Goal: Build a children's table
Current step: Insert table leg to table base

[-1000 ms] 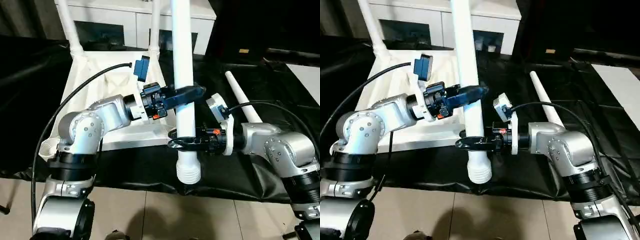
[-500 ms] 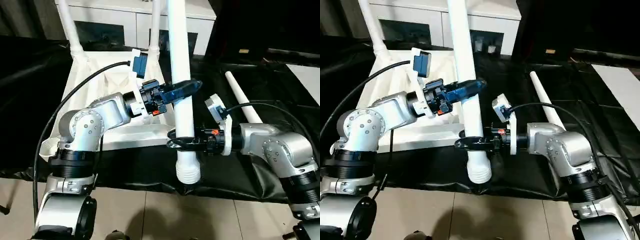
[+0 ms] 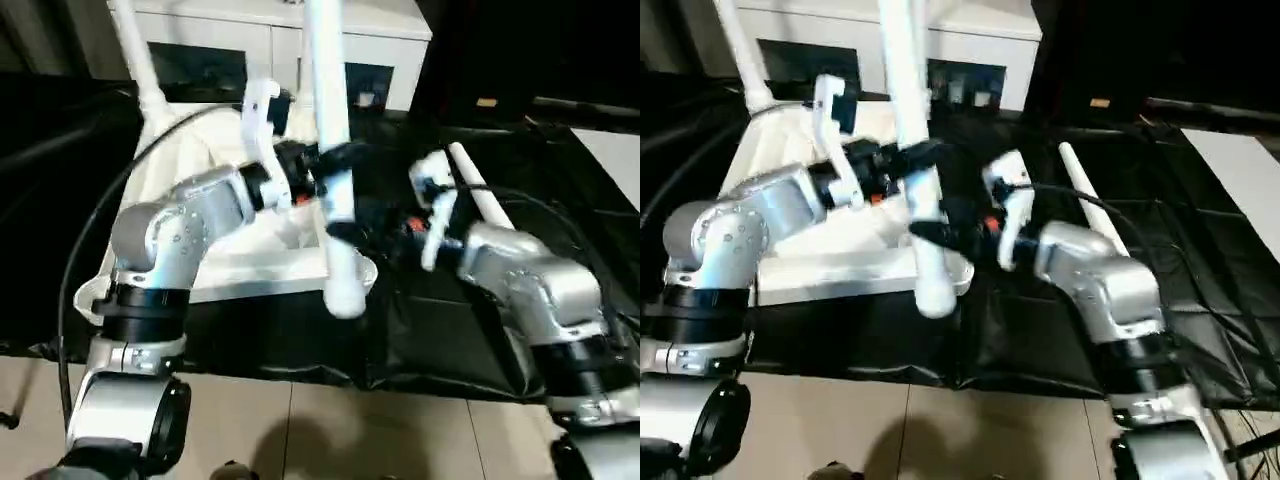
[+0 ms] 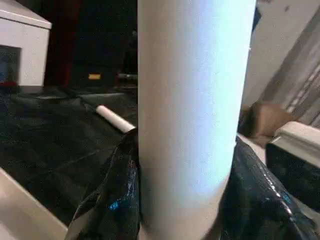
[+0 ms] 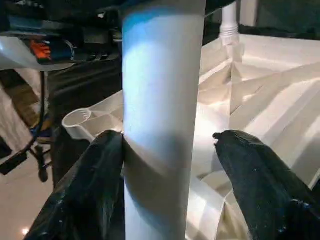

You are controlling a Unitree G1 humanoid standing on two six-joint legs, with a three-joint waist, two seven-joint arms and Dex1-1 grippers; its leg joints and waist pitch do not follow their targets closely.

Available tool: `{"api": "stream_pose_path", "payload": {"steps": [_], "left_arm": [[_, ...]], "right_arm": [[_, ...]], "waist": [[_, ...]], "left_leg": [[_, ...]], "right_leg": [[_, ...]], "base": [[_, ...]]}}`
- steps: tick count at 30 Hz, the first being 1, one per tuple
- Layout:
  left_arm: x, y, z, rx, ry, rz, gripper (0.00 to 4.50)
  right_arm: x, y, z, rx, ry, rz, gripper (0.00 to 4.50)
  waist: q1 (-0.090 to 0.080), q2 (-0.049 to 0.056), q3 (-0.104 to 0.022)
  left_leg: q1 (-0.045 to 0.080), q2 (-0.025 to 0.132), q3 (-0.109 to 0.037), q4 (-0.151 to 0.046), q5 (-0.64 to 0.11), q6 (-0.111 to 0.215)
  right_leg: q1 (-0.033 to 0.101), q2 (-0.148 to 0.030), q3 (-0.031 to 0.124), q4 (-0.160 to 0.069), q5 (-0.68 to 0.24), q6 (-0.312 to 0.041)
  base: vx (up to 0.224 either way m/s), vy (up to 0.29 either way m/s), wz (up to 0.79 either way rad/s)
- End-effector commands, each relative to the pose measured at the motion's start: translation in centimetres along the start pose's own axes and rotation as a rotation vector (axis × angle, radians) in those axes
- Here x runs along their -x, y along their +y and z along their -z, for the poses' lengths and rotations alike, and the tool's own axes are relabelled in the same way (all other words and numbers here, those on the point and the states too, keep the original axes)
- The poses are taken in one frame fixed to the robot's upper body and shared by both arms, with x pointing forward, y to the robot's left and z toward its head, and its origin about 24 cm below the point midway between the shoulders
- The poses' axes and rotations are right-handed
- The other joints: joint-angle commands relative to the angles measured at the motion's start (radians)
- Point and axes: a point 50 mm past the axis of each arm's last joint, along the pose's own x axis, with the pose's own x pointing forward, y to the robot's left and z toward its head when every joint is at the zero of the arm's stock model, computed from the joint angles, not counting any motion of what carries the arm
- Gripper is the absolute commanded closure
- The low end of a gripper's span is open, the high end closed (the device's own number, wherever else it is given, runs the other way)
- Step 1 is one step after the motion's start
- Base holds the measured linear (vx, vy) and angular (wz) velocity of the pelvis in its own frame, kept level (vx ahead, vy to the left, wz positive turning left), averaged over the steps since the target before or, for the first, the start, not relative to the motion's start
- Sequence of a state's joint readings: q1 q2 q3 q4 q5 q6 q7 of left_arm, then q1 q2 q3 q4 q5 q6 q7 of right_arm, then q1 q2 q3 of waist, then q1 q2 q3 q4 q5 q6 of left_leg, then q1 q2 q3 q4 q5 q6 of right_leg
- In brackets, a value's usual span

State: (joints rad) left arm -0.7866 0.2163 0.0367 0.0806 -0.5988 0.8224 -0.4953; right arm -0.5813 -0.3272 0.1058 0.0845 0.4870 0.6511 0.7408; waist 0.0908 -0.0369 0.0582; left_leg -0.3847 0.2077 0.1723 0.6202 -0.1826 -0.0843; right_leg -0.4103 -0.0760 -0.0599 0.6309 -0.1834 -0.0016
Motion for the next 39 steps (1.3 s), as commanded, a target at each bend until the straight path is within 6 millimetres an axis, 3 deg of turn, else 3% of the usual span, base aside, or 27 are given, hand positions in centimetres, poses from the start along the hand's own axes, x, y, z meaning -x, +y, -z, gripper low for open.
{"api": "stream_pose_path", "payload": {"steps": [1,11,22,31,32,39], "left_arm": [[-0.3,-0.9,-1.1,-0.080,-0.030,0.017,2.73],[-0.7,-1.5,-1.0,-0.119,-0.024,0.040,2.73],[-0.9,-2.1,-1.2,-0.130,-0.037,0.107,2.74],[-1.0,-2.7,-0.7,-0.151,-0.005,0.163,2.74],[-0.9,-2.7,-0.7,-0.151,-0.002,0.166,2.74],[-0.9,-2.8,-0.7,-0.163,0.006,0.185,2.74]], "right_arm": [[0.4,-0.5,0.8,0.002,0.058,0.061,1.31],[0.2,-0.1,2.9,-0.019,0.168,0.029,1.31],[0.0,0.3,3.3,-0.073,0.175,-0.042,1.31],[-0.3,0.1,3.3,-0.066,0.177,-0.053,1.31],[-0.4,0.1,3.3,-0.065,0.176,-0.054,1.57],[-0.4,0.2,3.3,-0.060,0.180,-0.072,2.07]], "waist": [[-0.002,0.004,-0.075],[-0.003,0.006,-0.072],[-0.003,0.005,-0.074],[-0.003,0.005,-0.072],[-0.003,0.007,-0.072],[-0.004,0.005,-0.073]], "left_leg": [[0.018,0.014,0.001,-0.076,-0.111,-0.023],[0.018,0.015,0.000,-0.079,-0.150,-0.032],[0.016,0.015,0.000,-0.077,-0.133,-0.024],[0.017,0.016,0.000,-0.079,-0.149,-0.030],[0.017,0.016,0.000,-0.079,-0.144,-0.029],[0.017,0.016,0.000,-0.078,-0.136,-0.026]], "right_leg": [[0.060,-0.048,0.040,-0.064,-0.087,-0.198],[0.059,-0.051,0.040,-0.070,-0.146,-0.185],[0.060,-0.051,0.040,-0.067,-0.111,-0.199],[0.058,-0.052,0.040,-0.070,-0.139,-0.197],[0.059,-0.052,0.041,-0.069,-0.133,-0.197],[0.060,-0.051,0.040,-0.066,-0.110,-0.205]], "base": [[0.000,0.000,0.00],[0.000,0.000,0.00],[0.000,0.000,0.00],[0.000,0.000,0.00],[0.000,0.000,0.00],[0.000,0.000,0.00]]}}
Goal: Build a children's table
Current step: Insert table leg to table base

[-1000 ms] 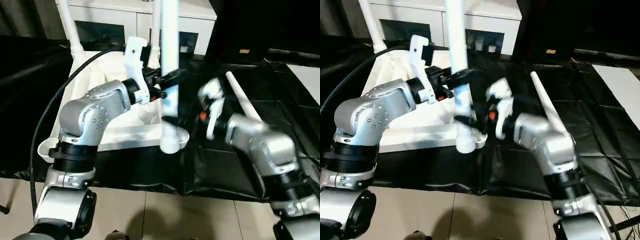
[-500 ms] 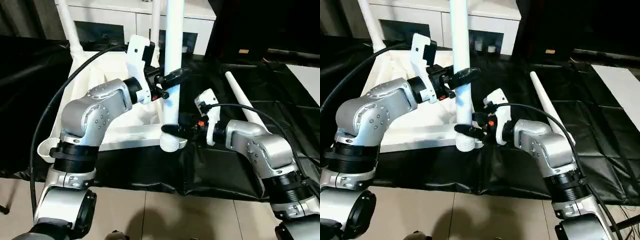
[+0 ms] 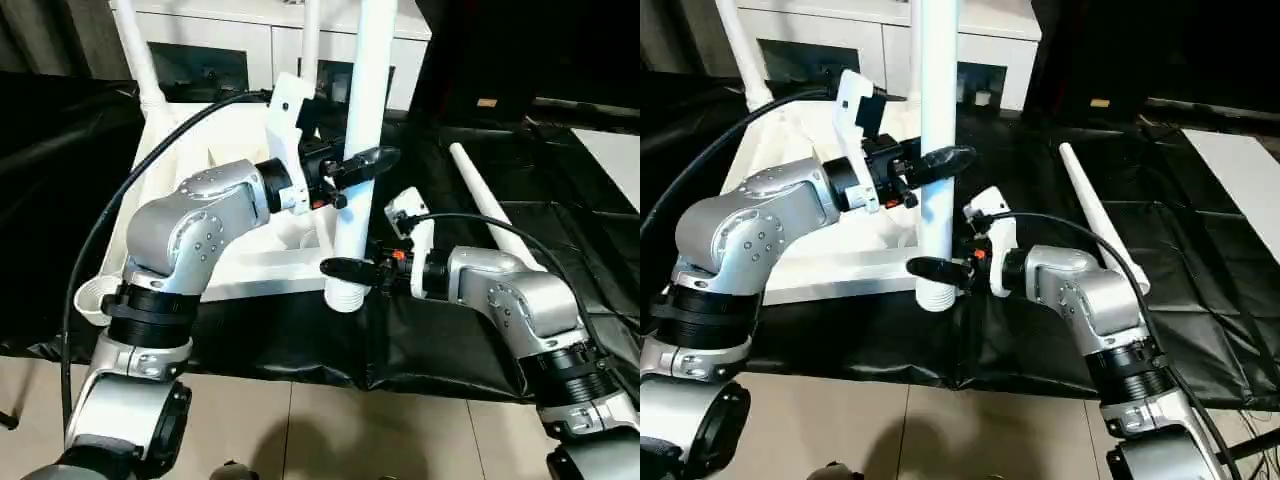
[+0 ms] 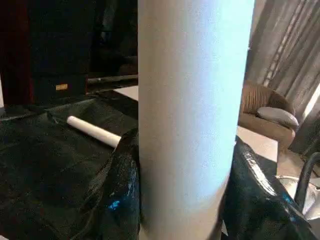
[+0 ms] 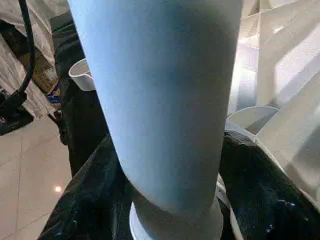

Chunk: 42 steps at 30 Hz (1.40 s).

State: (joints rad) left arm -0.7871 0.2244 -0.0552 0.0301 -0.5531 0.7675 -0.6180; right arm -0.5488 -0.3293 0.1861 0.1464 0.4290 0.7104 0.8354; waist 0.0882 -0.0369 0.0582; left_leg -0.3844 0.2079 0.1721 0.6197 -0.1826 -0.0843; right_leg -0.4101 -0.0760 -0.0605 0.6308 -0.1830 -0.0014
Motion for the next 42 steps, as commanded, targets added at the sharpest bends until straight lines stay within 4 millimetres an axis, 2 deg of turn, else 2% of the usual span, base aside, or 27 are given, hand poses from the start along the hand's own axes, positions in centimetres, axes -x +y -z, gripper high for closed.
{"api": "stream_pose_path", "payload": {"steps": [1,4,10,13,15,18,19,20,21,22,24,25,26,28,29,30,31,32,33,34,35,37,38,40,42], "left_arm": [[-0.3,-0.6,-0.8,-0.042,-0.014,0.032,2.74],[-0.2,-0.6,-0.8,-0.045,-0.013,0.037,2.74],[-0.2,-0.4,-1.0,-0.047,-0.026,0.022,2.74],[-0.1,0.8,-1.3,-0.083,-0.036,-0.110,2.74],[0.1,1.1,-1.5,-0.039,-0.063,-0.103,2.04],[0.7,1.7,-1.3,-0.006,-0.073,-0.113,2.05],[1.2,2.1,-1.3,-0.007,-0.083,-0.143,1.98],[1.3,2.2,-1.2,-0.005,-0.085,-0.142,1.77],[1.4,2.2,-1.2,-0.004,-0.091,-0.147,1.66],[1.7,2.4,-1.2,-0.006,-0.095,-0.153,1.62],[2.1,2.5,-1.2,-0.015,-0.114,-0.153,1.64],[2.5,3.2,-1.2,-0.034,-0.156,-0.215,1.39],[2.5,3.2,-1.2,-0.034,-0.156,-0.215,1.25],[3.0,3.8,0.1,-0.081,-0.108,-0.220,1.20],[3.3,4.0,2.3,-0.168,0.023,-0.185,1.20],[3.4,4.0,3.3,-0.205,0.079,-0.161,1.23],[3.8,3.9,6.6,-0.291,0.278,-0.068,1.23],[3.9,3.9,6.9,-0.293,0.291,-0.062,1.23],[4.0,3.9,7.5,-0.297,0.329,-0.046,1.23],[4.2,4.0,8.5,-0.310,0.377,-0.017,1.23],[4.4,4.1,9.4,-0.308,0.423,0.012,1.23],[4.7,4.3,10.0,-0.290,0.456,0.028,1.23],[5.1,4.7,10.4,-0.292,0.514,0.044,1.23],[5.4,5.1,10.8,-0.315,0.551,0.066,1.23],[5.4,5.4,11.0,-0.324,0.560,0.069,1.23]], "right_arm": [[0.1,-0.2,-0.3,0.018,0.004,0.005,2.12],[0.2,-0.1,-0.2,0.019,0.008,-0.006,2.46],[0.2,0.0,-0.1,0.022,0.012,-0.013,2.56],[0.2,-0.1,-0.3,0.026,-0.002,0.000,2.58],[0.4,-0.4,-0.6,0.033,-0.026,0.037,2.59],[0.9,-1.2,-1.3,0.034,-0.081,0.128,2.60],[1.3,-1.9,-1.8,0.022,-0.127,0.201,2.60],[1.5,-2.1,-2.0,0.023,-0.143,0.221,2.60],[1.8,-2.5,-2.3,0.028,-0.170,0.261,2.61],[2.2,-3.2,-2.9,0.017,-0.215,0.326,2.61],[2.9,-4.0,-3.5,-0.002,-0.270,0.401,2.62],[3.6,-4.8,-3.8,-0.020,-0.308,0.478,2.62],[3.6,-4.8,-3.8,-0.020,-0.308,0.478,2.62],[4.3,-5.3,-3.5,-0.017,-0.309,0.527,2.62],[4.6,-5.3,-3.0,0.009,-0.275,0.532,2.62],[4.7,-5.3,-2.8,0.022,-0.260,0.530,2.62],[4.7,-5.0,-1.9,0.061,-0.201,0.506,2.62],[4.7,-5.0,-1.9,0.064,-0.197,0.504,2.62],[4.7,-4.9,-1.7,0.070,-0.187,0.498,2.62],[4.6,-4.8,-1.3,0.069,-0.171,0.488,2.62],[4.5,-4.7,-0.9,0.068,-0.157,0.478,2.62],[4.4,-4.6,-0.7,0.069,-0.146,0.468,2.62],[4.2,-4.2,-0.4,0.077,-0.132,0.443,2.62],[4.0,-3.9,-0.3,0.084,-0.122,0.420,2.62],[3.9,-3.8,-0.2,0.088,-0.118,0.413,2.62]], "waist": [[-0.001,0.005,-0.073],[-0.001,0.006,-0.073],[-0.001,0.006,-0.073],[-0.002,0.005,-0.073],[0.000,0.007,-0.073],[-0.003,0.004,-0.073],[-0.004,0.007,-0.073],[-0.004,0.004,-0.074],[-0.003,0.005,-0.074],[-0.003,0.014,-0.075],[-0.005,0.014,-0.075],[-0.004,0.015,-0.076],[-0.003,0.016,-0.076],[-0.004,0.018,-0.075],[-0.004,0.017,-0.075],[-0.001,0.013,-0.075],[-0.004,0.009,-0.074],[-0.004,0.016,-0.075],[-0.005,0.013,-0.076],[-0.005,0.018,-0.080],[-0.004,0.018,-0.081],[-0.003,0.017,-0.079],[-0.003,0.018,-0.077],[-0.003,0.025,-0.075],[-0.004,0.020,-0.074]], "left_leg": [[0.017,0.016,0.001,-0.077,-0.136,-0.025],[0.017,0.016,0.001,-0.077,-0.140,-0.025],[0.018,0.016,0.000,-0.078,-0.142,-0.027],[0.018,0.017,0.001,-0.077,-0.141,-0.026],[0.018,0.016,0.000,-0.077,-0.142,-0.027],[0.017,0.014,0.000,-0.078,-0.142,-0.030],[0.016,0.014,0.000,-0.079,-0.139,-0.035],[0.019,0.014,0.001,-0.078,-0.141,-0.038],[0.019,0.014,0.001,-0.078,-0.139,-0.040],[0.020,0.014,0.000,-0.078,-0.136,-0.044],[0.020,0.013,0.001,-0.078,-0.133,-0.046],[0.021,0.013,0.002,-0.077,-0.132,-0.048],[0.022,0.013,0.003,-0.077,-0.131,-0.047],[0.019,0.011,0.001,-0.078,-0.133,-0.043],[0.019,0.011,0.001,-0.079,-0.134,-0.043],[0.019,0.011,-0.002,-0.082,-0.140,-0.030],[0.019,0.011,0.000,-0.083,-0.142,-0.028],[0.021,0.013,0.000,-0.084,-0.142,-0.034],[0.021,0.012,0.001,-0.083,-0.134,-0.035],[0.022,0.014,0.001,-0.081,-0.117,-0.039],[0.021,0.014,0.000,-0.081,-0.103,-0.037],[0.019,0.014,0.002,-0.081,-0.109,-0.033],[0.021,0.013,0.003,-0.082,-0.128,-0.031],[0.023,0.014,0.001,-0.084,-0.154,-0.034],[0.024,0.013,0.002,-0.085,-0.168,-0.036]], "right_leg": [[0.059,-0.051,0.041,-0.066,-0.110,-0.206],[0.059,-0.052,0.041,-0.067,-0.120,-0.204],[0.059,-0.052,0.041,-0.068,-0.125,-0.203],[0.059,-0.051,0.041,-0.068,-0.120,-0.201],[0.059,-0.051,0.041,-0.068,-0.122,-0.202],[0.059,-0.051,0.041,-0.069,-0.131,-0.197],[0.059,-0.053,0.041,-0.069,-0.132,-0.196],[0.057,-0.051,0.041,-0.069,-0.136,-0.196],[0.057,-0.051,0.041,-0.068,-0.133,-0.197],[0.056,-0.050,0.040,-0.065,-0.121,-0.198],[0.056,-0.049,0.040,-0.066,-0.112,-0.198],[0.056,-0.048,0.040,-0.065,-0.096,-0.203],[0.055,-0.047,0.041,-0.066,-0.090,-0.202],[0.058,-0.046,0.039,-0.067,-0.085,-0.193],[0.059,-0.046,0.039,-0.066,-0.088,-0.189],[0.059,-0.046,0.038,-0.073,-0.122,-0.164],[0.057,-0.047,0.041,-0.076,-0.138,-0.150],[0.057,-0.047,0.043,-0.071,-0.139,-0.141],[0.057,-0.047,0.043,-0.070,-0.127,-0.142],[0.058,-0.049,0.043,-0.062,-0.085,-0.161],[0.057,-0.049,0.042,-0.062,-0.063,-0.169],[0.059,-0.051,0.042,-0.057,-0.030,-0.202],[0.057,-0.051,0.043,-0.061,-0.045,-0.207],[0.057,-0.052,0.043,-0.063,-0.076,-0.206],[0.058,-0.053,0.044,-0.067,-0.101,-0.202]], "base": [[0.000,0.000,0.00],[0.000,0.000,0.00],[0.000,0.000,0.00],[0.000,0.000,0.00],[0.000,0.000,0.00],[0.000,0.000,0.00],[0.000,0.000,0.00],[0.000,0.000,0.00],[0.000,0.000,0.00],[0.000,0.000,0.00],[0.000,0.000,0.00],[0.000,0.000,0.00],[0.000,0.000,0.00],[0.000,0.000,0.00],[0.000,0.000,0.00],[0.000,0.000,0.00],[0.000,0.000,0.00],[0.000,0.000,0.00],[0.000,0.000,0.00],[0.000,0.000,0.00],[0.000,0.000,0.00],[0.000,0.000,0.00],[0.000,0.000,0.00],[0.000,0.000,0.00],[0.000,0.000,0.00]]}}
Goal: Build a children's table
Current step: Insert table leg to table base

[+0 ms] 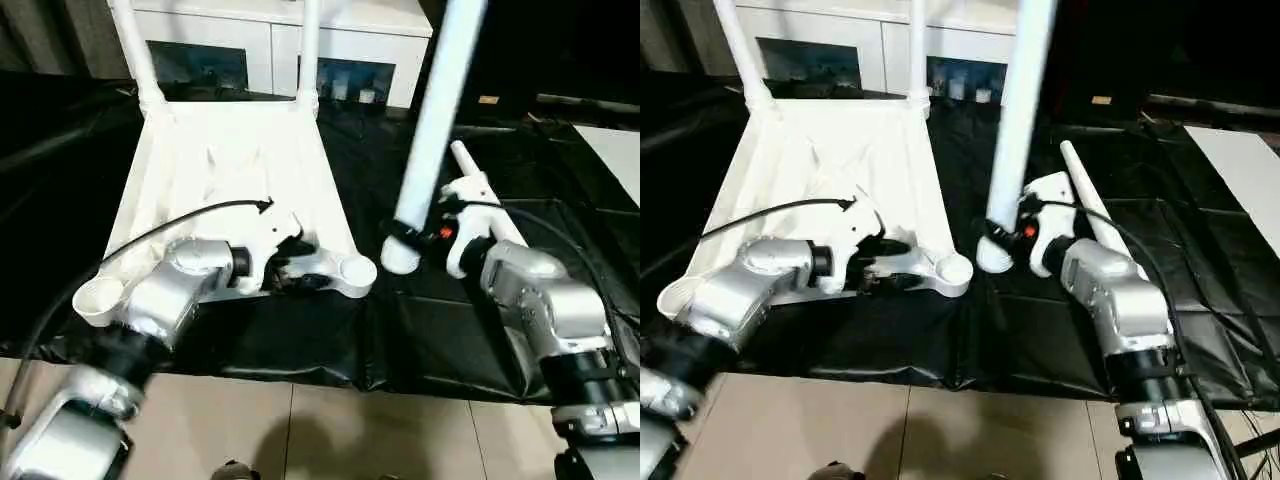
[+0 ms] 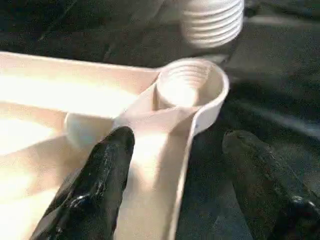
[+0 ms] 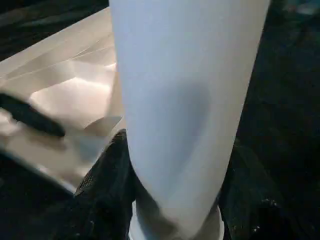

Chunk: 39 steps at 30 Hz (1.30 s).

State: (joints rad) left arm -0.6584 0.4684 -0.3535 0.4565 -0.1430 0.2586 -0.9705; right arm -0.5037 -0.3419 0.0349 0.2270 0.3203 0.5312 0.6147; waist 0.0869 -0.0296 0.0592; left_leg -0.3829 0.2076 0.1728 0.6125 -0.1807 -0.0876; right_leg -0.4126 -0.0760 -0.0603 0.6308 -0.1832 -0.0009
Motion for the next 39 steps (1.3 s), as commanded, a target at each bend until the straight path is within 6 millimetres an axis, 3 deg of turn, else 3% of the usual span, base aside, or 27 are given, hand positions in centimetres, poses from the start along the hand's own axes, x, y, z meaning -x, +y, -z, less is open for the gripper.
{"api": "stream_pose_path", "payload": {"steps": [1,6,9,10,14,22,23,39], "left_arm": [[-0.5,0.2,0.3,-0.038,0.029,0.027,1.23],[-0.8,1.1,1.3,-0.045,0.119,0.005,1.23],[-0.7,1.1,1.5,-0.028,0.128,0.049,1.23],[-0.6,1.1,1.5,-0.023,0.130,0.066,1.52],[-0.4,1.3,1.6,-0.011,0.144,0.095,1.65],[-0.5,1.6,1.5,0.005,0.125,0.093,2.28],[-0.5,1.5,1.6,0.011,0.121,0.101,2.40],[-0.1,1.2,2.7,0.034,0.163,0.142,3.55]], "right_arm": [[0.2,0.3,-0.6,0.040,-0.012,-0.016,2.62],[0.2,0.7,-0.4,0.057,0.004,-0.044,2.62],[0.2,0.8,-0.3,0.059,0.010,-0.057,2.62],[0.3,0.8,-0.3,0.059,0.012,-0.059,2.62],[0.3,0.8,-0.2,0.072,0.021,-0.063,2.62],[0.2,0.9,-0.3,0.076,0.022,-0.078,2.62],[0.2,0.9,-0.3,0.073,0.021,-0.079,2.62],[-0.1,1.1,-0.5,0.080,0.017,-0.099,2.62]], "waist": [[-0.001,0.019,-0.076],[0.000,0.016,-0.077],[0.001,0.018,-0.078],[0.000,0.018,-0.078],[0.002,0.018,-0.078],[0.002,0.015,-0.076],[0.001,0.010,-0.075],[0.001,0.012,-0.075]], "left_leg": [[0.023,0.016,0.000,-0.077,-0.174,-0.037],[0.024,0.014,0.000,-0.077,-0.177,-0.037],[0.022,0.017,-0.002,-0.077,-0.164,-0.036],[0.022,0.017,-0.001,-0.077,-0.163,-0.034],[0.023,0.017,-0.001,-0.077,-0.167,-0.030],[0.023,0.019,-0.002,-0.078,-0.187,-0.031],[0.023,0.019,-0.001,-0.079,-0.185,-0.029],[0.023,0.019,-0.002,-0.079,-0.181,-0.023]], "right_leg": [[0.059,-0.056,0.044,-0.067,-0.113,-0.204],[0.059,-0.053,0.044,-0.068,-0.105,-0.199],[0.061,-0.057,0.043,-0.063,-0.078,-0.218],[0.061,-0.057,0.043,-0.063,-0.063,-0.227],[0.062,-0.057,0.043,-0.062,-0.051,-0.242],[0.062,-0.061,0.044,-0.067,-0.100,-0.238],[0.062,-0.061,0.044,-0.067,-0.102,-0.238],[0.061,-0.061,0.044,-0.068,-0.107,-0.236]], "base": [[0.000,0.000,0.00],[0.000,0.000,0.00],[0.000,0.000,0.00],[0.000,0.000,0.00],[0.000,0.000,0.00],[0.000,0.000,0.00],[0.000,0.000,0.00],[0.000,0.000,0.00]]}}
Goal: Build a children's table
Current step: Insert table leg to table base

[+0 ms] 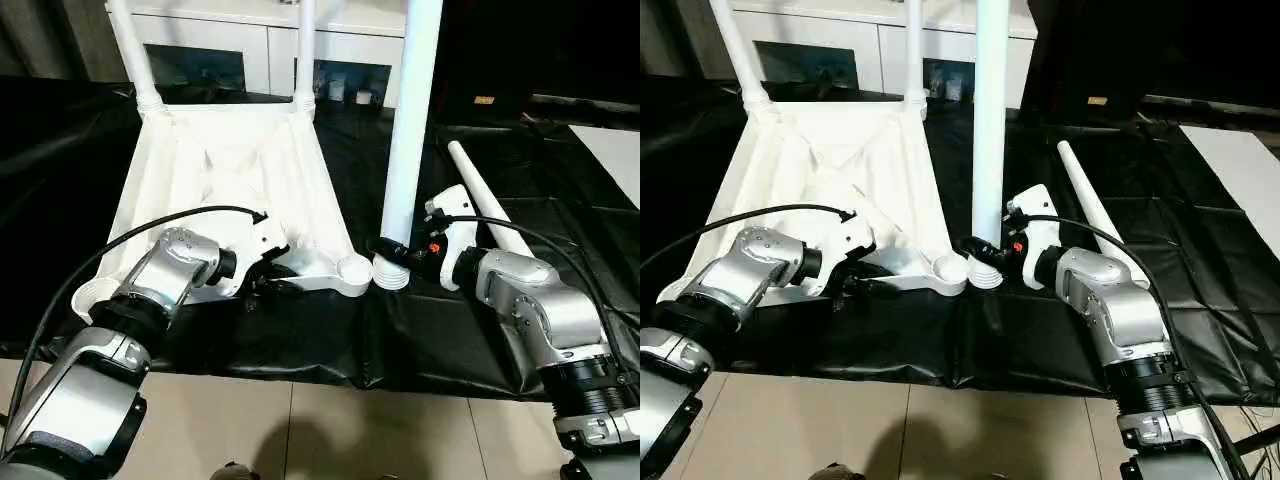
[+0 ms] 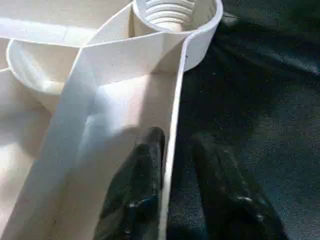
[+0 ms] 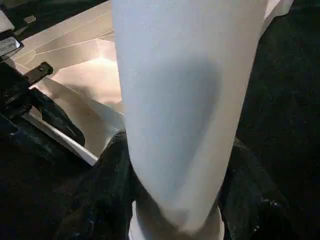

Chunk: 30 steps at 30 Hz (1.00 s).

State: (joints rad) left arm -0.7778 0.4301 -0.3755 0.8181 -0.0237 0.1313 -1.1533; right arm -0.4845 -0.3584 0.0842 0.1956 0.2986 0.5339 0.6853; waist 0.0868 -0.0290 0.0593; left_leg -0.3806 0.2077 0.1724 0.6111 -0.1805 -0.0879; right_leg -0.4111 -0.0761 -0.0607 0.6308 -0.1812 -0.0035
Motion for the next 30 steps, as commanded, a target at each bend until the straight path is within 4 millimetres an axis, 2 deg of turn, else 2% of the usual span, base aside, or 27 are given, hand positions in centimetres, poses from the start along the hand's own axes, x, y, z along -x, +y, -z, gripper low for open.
{"api": "stream_pose_path", "payload": {"steps": [1,7,8,11,15,17,18,19,22,23,26,30], "left_arm": [[0.2,-0.1,0.1,-0.002,0.003,0.009,3.58],[-0.1,-0.4,0.4,-0.003,0.001,0.021,3.99],[-0.3,-0.7,0.4,-0.003,-0.013,0.030,4.06],[-0.8,-1.5,0.5,0.002,-0.030,0.063,4.30],[-1.4,-2.6,0.4,-0.010,-0.050,0.079,4.48],[-2.0,-4.0,-0.1,-0.028,-0.090,0.099,4.50],[-2.3,-4.6,-0.4,-0.030,-0.107,0.099,4.50],[-2.3,-4.7,-0.4,-0.031,-0.108,0.099,4.50],[-2.4,-5.1,-0.5,-0.036,-0.116,0.089,4.50],[-2.5,-5.1,-0.4,-0.032,-0.118,0.085,4.50],[-2.3,-5.0,-0.1,-0.032,-0.103,0.064,4.50],[-1.9,-4.8,-0.2,-0.029,-0.098,0.034,4.50]], "right_arm": [[0.0,0.1,-1.1,0.033,-0.028,-0.012,2.62],[-0.1,0.2,-1.2,0.030,-0.035,-0.019,2.62],[-0.1,0.3,-1.5,0.009,-0.051,-0.028,2.62],[0.1,0.4,-1.9,-0.028,-0.075,-0.053,2.62],[0.2,0.7,-2.1,-0.065,-0.083,-0.091,2.62],[0.3,1.4,-1.7,-0.072,-0.060,-0.135,2.62],[0.3,1.7,-1.2,-0.078,-0.030,-0.155,2.62],[0.3,1.7,-1.1,-0.078,-0.026,-0.157,2.62],[0.2,1.8,-0.4,-0.078,0.014,-0.158,2.62],[0.2,1.8,-0.1,-0.072,0.036,-0.151,2.62],[0.1,1.5,0.4,-0.076,0.069,-0.138,2.62],[0.2,1.1,0.6,-0.083,0.096,-0.122,2.62]], "waist": [[0.000,0.011,-0.075],[0.000,0.011,-0.076],[0.000,0.009,-0.076],[0.000,0.014,-0.077],[0.000,0.015,-0.077],[0.000,0.014,-0.075],[-0.001,0.009,-0.073],[-0.001,0.010,-0.070],[0.000,0.009,-0.062],[0.002,0.004,-0.062],[0.000,0.005,-0.064],[-0.001,0.006,-0.066]], "left_leg": [[0.020,0.019,-0.002,-0.078,-0.179,-0.022],[0.020,0.019,-0.001,-0.077,-0.171,-0.018],[0.021,0.020,-0.001,-0.077,-0.173,-0.017],[0.022,0.024,-0.001,-0.078,-0.173,-0.012],[0.021,0.025,-0.001,-0.079,-0.162,-0.008],[0.021,0.028,-0.002,-0.081,-0.183,-0.012],[0.023,0.027,0.000,-0.082,-0.189,-0.011],[0.023,0.026,0.000,-0.083,-0.194,-0.011],[0.029,0.021,0.002,-0.087,-0.255,-0.025],[0.031,0.021,0.000,-0.087,-0.266,-0.028],[0.028,0.020,-0.002,-0.089,-0.251,-0.033],[0.027,0.021,-0.002,-0.089,-0.235,-0.029]], "right_leg": [[0.060,-0.061,0.044,-0.067,-0.105,-0.235],[0.061,-0.061,0.044,-0.065,-0.081,-0.243],[0.061,-0.061,0.044,-0.065,-0.086,-0.243],[0.060,-0.062,0.045,-0.063,-0.073,-0.251],[0.061,-0.061,0.044,-0.059,-0.045,-0.256],[0.062,-0.063,0.045,-0.061,-0.071,-0.252],[0.060,-0.061,0.045,-0.064,-0.097,-0.245],[0.059,-0.061,0.046,-0.067,-0.116,-0.241],[0.052,-0.061,0.047,-0.087,-0.274,-0.200],[0.051,-0.063,0.048,-0.092,-0.327,-0.179],[0.051,-0.061,0.048,-0.094,-0.338,-0.156],[0.051,-0.060,0.048,-0.089,-0.302,-0.163]], "base": [[0.000,0.000,0.00],[0.000,0.000,0.00],[0.000,0.000,0.00],[0.000,0.000,0.00],[0.000,0.000,0.00],[0.000,0.000,0.00],[0.000,0.000,0.00],[0.000,0.000,0.00],[0.000,0.000,0.00],[0.000,0.000,0.00],[0.000,0.000,0.00],[0.000,0.000,0.00]]}}
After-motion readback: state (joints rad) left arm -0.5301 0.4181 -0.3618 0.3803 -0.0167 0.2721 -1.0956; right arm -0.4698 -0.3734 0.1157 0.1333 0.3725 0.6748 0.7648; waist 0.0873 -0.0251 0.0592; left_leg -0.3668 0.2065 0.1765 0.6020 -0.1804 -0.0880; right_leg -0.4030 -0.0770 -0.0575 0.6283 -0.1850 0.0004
